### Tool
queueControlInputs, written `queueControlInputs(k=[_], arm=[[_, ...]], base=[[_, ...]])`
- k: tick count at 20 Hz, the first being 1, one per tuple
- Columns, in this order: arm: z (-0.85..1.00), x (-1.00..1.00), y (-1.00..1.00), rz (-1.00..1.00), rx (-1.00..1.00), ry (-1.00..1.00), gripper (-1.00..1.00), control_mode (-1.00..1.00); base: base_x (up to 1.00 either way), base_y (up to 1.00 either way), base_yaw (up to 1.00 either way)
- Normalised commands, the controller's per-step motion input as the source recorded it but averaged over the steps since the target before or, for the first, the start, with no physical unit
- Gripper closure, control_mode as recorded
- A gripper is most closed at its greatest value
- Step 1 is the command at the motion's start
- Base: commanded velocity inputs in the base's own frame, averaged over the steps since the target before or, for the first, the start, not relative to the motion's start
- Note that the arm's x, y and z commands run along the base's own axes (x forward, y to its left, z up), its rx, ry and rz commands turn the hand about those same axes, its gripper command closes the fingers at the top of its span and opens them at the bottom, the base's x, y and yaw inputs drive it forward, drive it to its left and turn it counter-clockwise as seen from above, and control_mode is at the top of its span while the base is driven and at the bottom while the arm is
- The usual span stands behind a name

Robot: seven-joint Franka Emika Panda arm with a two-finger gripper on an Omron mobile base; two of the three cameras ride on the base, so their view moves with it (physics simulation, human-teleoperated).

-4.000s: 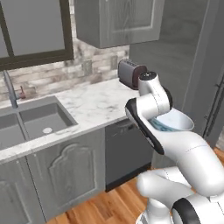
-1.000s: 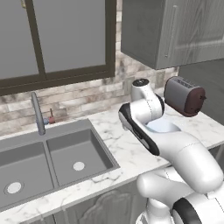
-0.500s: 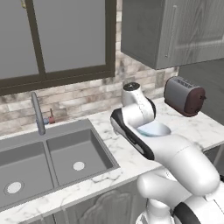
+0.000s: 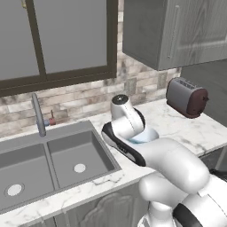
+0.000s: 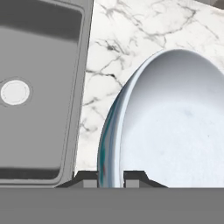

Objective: Pick the cup and bowl from the counter and place them on the counter next to the sink.

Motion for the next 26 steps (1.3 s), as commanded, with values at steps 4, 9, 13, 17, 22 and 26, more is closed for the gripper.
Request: queueControlInputs(k=[4, 9, 13, 17, 22, 26], arm=[[-0.18, 0.65, 0.26, 0.0, -0.04, 0.0, 1.0, -1.0], [-0.26, 0.45, 0.11, 0.0, -0.07, 0.0, 1.0, -1.0], [-0.33, 0.19, 0.11, 0.0, -0.05, 0.03, 1.0, -1.0], [-0.38, 0.01, 0.03, 0.0, -0.04, 0.08, 1.0, -1.0], [-0.17, 0.0, 0.0, 0.01, -0.02, 0.06, 1.0, -1.0], [0.0, 0.0, 0.0, 0.0, 0.0, 0.02, 1.0, -1.0]], base=[[0.0, 0.0, 0.0], [0.0, 0.0, 0.0], [0.0, 0.0, 0.0], [0.0, 0.0, 0.0], [0.0, 0.0, 0.0], [0.0, 0.0, 0.0]])
